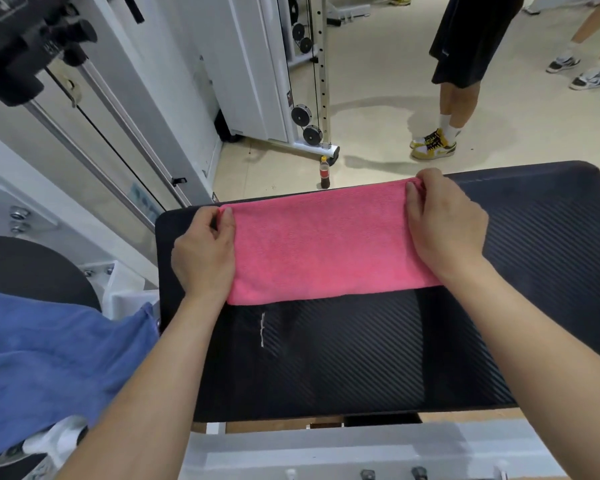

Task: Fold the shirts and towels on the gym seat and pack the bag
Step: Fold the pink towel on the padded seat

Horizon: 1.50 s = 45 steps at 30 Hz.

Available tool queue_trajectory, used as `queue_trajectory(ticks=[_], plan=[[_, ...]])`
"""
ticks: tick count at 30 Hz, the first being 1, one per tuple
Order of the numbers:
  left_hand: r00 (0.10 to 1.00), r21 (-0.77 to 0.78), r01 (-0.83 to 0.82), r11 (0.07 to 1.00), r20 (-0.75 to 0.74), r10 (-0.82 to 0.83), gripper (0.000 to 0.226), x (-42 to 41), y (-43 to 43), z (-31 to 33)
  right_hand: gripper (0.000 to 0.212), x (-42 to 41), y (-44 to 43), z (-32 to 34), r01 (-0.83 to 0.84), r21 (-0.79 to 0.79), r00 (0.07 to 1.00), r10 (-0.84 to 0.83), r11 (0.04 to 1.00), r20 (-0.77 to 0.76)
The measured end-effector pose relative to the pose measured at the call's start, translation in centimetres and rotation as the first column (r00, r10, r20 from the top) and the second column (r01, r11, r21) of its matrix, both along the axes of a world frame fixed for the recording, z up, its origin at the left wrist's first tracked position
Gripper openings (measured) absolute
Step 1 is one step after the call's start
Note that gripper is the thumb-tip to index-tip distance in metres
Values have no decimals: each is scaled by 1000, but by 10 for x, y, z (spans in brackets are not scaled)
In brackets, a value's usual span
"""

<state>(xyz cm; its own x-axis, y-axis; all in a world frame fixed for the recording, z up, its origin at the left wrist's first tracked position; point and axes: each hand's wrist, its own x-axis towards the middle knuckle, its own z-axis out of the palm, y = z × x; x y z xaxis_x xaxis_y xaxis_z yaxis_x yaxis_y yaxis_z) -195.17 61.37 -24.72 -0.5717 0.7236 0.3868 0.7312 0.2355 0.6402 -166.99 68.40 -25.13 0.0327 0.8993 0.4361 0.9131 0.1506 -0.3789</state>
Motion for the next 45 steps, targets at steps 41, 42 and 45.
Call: queue_trajectory(ticks=[41,42,45], plan=[[605,-182,595,783,-540,-585,20,24,-53,-37,61,0,-18,-28,-179,-95,947,198,979,254],[609,-206,594,778,-517,-602,23,16,-59,-40,61,0,-19,-28,-184,-86,948,199,979,248],[604,-226,611,758,-485,-632,22,-3,-67,-44,60,2,-19,-27,-199,-61,954,207,978,217]])
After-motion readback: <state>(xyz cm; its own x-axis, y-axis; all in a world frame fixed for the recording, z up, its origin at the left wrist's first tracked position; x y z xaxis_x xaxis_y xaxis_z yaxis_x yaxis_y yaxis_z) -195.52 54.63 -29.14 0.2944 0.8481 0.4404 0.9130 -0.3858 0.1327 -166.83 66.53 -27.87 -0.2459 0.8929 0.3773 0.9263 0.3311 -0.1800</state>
